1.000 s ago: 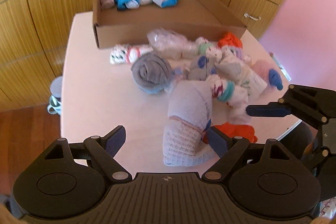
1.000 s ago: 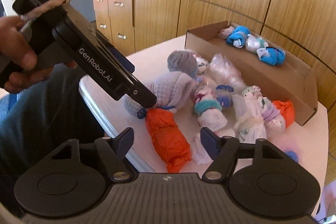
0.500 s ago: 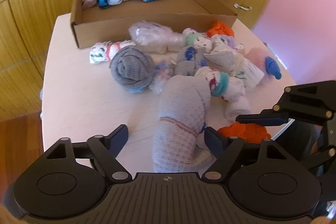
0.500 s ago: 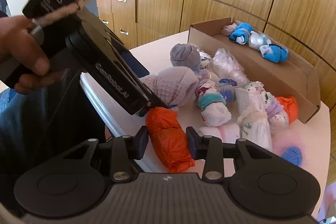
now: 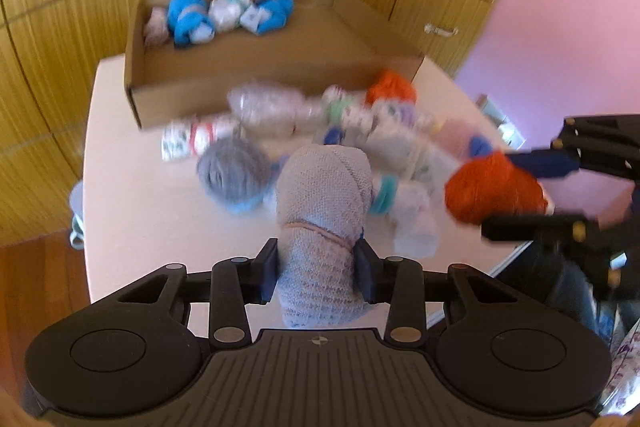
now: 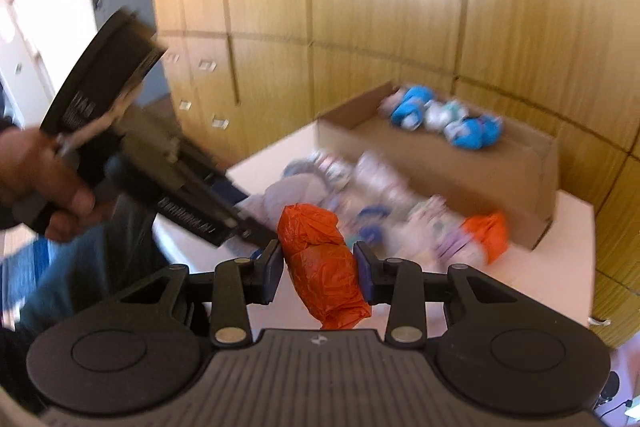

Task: Organize objects
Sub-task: 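Lower both held bundles into the tray and open both grippers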

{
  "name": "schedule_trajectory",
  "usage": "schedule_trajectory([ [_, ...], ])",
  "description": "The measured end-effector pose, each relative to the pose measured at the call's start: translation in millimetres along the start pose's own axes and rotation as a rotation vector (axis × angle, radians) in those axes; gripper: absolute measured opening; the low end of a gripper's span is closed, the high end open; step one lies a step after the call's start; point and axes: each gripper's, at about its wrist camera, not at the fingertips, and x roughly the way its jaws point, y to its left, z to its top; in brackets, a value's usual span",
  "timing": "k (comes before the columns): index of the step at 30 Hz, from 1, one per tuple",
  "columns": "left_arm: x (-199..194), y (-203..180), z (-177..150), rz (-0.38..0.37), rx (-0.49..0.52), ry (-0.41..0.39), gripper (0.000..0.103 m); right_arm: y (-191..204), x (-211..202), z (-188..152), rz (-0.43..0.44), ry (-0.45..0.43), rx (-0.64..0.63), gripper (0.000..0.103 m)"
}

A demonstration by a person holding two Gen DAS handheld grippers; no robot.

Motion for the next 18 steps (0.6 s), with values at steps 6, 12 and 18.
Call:
schedule_trajectory([
  [6,-12.9,0.6,47.1,-0.025,0.007,-0.071,0.046,-46.1,-22.2,33.2,-0.107,-0.078,0.043,0.035],
  [12,0.2,-8.1,110.5,-0.049,0.035,-0.104,0.046,-100.5,-16.6,61.3,-0.200,-0.084,0.092,0.035],
  [18,41.3,-23.8,176.5,-0.028,0.092,-0.111,0.046,-145.2,13.0,81.8,-0.243,-0.074,0.167,0.035],
])
